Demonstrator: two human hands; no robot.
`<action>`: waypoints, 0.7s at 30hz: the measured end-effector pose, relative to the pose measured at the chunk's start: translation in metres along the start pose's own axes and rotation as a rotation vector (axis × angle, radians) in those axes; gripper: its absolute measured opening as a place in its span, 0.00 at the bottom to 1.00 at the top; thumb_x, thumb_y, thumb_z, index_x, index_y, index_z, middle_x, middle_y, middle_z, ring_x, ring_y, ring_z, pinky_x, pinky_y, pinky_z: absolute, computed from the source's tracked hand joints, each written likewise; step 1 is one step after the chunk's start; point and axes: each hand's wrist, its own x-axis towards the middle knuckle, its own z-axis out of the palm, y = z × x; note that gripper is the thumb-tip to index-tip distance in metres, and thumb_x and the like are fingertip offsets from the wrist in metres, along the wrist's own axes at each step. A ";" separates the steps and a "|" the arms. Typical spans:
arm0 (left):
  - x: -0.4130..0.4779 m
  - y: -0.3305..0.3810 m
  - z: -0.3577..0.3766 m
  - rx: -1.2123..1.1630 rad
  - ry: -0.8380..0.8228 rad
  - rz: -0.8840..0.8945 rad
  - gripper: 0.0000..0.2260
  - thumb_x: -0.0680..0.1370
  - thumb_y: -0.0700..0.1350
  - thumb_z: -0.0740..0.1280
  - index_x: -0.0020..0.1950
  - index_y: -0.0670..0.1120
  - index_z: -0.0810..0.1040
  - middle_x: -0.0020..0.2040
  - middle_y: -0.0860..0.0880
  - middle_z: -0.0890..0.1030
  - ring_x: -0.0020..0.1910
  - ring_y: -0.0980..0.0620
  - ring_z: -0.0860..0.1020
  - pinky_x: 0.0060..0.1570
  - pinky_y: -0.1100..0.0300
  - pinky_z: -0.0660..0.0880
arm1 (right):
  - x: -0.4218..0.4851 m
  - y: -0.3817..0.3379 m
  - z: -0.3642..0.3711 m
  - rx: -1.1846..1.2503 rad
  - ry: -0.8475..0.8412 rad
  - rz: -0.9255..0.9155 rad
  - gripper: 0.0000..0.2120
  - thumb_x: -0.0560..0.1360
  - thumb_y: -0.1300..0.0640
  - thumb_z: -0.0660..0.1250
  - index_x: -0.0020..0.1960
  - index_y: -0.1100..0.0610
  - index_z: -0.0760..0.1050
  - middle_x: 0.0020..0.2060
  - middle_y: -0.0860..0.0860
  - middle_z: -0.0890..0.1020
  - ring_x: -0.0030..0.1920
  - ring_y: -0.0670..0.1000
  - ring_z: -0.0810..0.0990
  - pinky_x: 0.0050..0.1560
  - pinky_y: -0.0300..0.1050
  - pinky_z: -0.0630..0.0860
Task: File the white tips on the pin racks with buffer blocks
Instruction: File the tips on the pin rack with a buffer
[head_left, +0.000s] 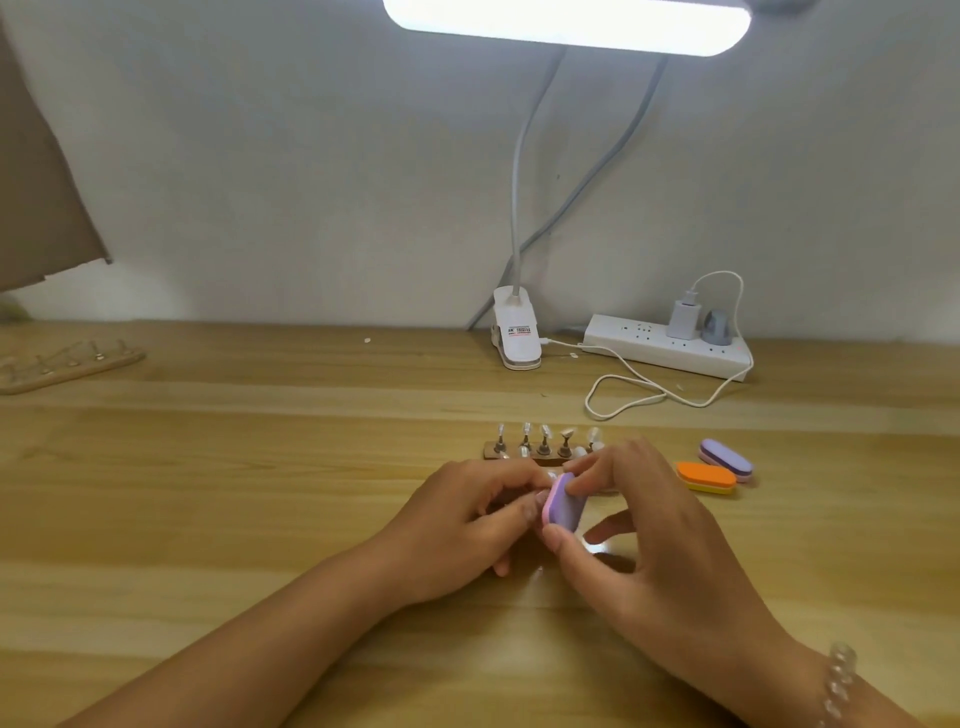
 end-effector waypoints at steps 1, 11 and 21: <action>0.000 -0.001 0.000 0.012 -0.001 -0.006 0.08 0.82 0.44 0.62 0.51 0.48 0.81 0.34 0.57 0.79 0.26 0.56 0.76 0.35 0.64 0.71 | -0.001 0.000 0.000 0.005 -0.016 -0.007 0.11 0.70 0.54 0.73 0.46 0.51 0.72 0.47 0.41 0.75 0.51 0.45 0.78 0.39 0.36 0.78; 0.001 0.000 0.000 0.023 -0.005 -0.002 0.07 0.83 0.43 0.63 0.50 0.48 0.81 0.34 0.60 0.78 0.26 0.57 0.75 0.34 0.64 0.71 | -0.001 0.000 0.000 -0.021 -0.025 -0.036 0.11 0.70 0.54 0.73 0.45 0.50 0.71 0.46 0.41 0.75 0.50 0.46 0.78 0.39 0.38 0.78; 0.001 -0.001 0.001 0.047 -0.013 -0.011 0.08 0.81 0.45 0.61 0.49 0.51 0.80 0.34 0.60 0.79 0.26 0.56 0.76 0.33 0.60 0.71 | 0.001 0.001 -0.001 0.048 -0.002 0.020 0.11 0.71 0.50 0.73 0.46 0.50 0.72 0.46 0.40 0.76 0.50 0.45 0.79 0.38 0.37 0.78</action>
